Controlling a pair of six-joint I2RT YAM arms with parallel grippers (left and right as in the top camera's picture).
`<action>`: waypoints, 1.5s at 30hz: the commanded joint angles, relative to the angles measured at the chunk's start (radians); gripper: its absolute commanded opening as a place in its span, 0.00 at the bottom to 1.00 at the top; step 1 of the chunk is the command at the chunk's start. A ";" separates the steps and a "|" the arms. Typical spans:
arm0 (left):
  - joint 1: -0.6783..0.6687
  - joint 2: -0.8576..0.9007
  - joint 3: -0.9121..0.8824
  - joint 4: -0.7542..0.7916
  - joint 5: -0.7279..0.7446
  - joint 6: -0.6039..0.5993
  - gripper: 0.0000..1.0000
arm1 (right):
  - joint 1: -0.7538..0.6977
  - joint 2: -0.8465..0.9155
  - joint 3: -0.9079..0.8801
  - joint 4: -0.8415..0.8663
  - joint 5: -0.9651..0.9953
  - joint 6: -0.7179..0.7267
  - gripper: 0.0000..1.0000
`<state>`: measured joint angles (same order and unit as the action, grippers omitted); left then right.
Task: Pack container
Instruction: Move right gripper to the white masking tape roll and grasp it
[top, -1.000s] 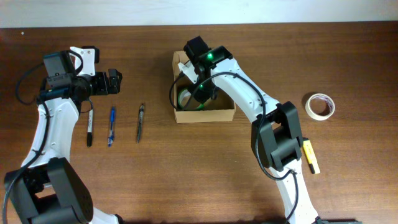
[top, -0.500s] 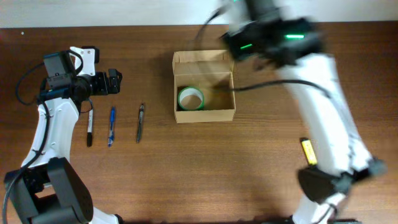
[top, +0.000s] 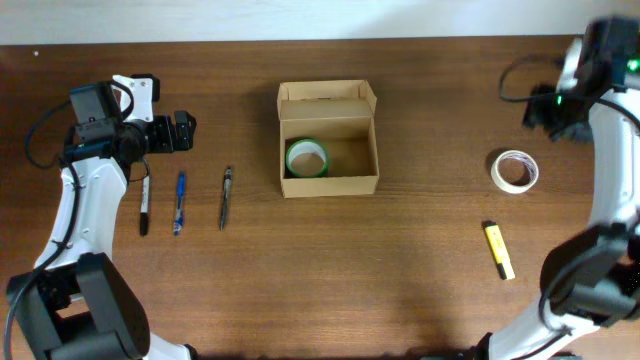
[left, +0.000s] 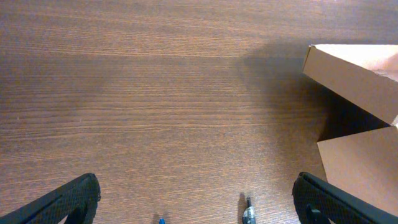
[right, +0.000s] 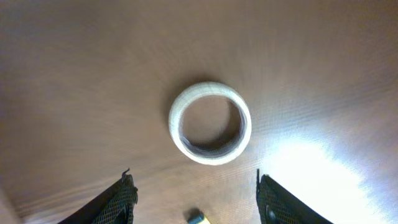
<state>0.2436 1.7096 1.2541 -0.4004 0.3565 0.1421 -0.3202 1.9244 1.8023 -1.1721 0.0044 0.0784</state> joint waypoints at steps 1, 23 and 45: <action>0.003 0.007 0.010 0.002 0.014 0.016 0.99 | -0.070 0.039 -0.113 0.033 -0.067 0.096 0.62; 0.003 0.007 0.010 0.002 0.014 0.016 0.99 | -0.140 0.174 -0.271 0.246 -0.023 0.096 0.61; 0.003 0.007 0.010 0.002 0.014 0.016 0.99 | -0.135 0.188 -0.184 0.146 -0.093 0.096 0.04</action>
<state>0.2436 1.7096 1.2541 -0.4004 0.3565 0.1417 -0.4576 2.1349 1.5471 -0.9878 -0.0345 0.1730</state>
